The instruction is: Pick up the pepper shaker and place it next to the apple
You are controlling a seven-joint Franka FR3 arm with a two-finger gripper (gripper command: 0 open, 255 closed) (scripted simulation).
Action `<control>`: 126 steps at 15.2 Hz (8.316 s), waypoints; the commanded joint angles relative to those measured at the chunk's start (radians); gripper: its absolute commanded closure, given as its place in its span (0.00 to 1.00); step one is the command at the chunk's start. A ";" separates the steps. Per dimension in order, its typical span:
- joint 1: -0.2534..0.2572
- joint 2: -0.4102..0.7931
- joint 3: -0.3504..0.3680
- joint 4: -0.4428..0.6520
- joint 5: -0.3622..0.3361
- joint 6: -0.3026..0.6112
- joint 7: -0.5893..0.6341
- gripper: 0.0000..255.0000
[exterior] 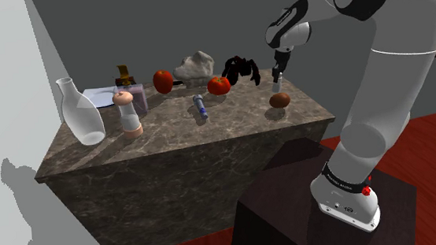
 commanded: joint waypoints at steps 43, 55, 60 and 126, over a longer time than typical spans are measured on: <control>0.025 -0.169 -0.010 0.301 -0.102 -0.448 0.051 1.00; 0.111 -0.198 0.075 0.332 -0.129 -0.516 0.224 1.00; 0.167 -0.184 0.133 0.349 -0.130 -0.530 0.338 1.00; 0.431 0.345 0.353 0.595 -0.057 -0.301 0.834 1.00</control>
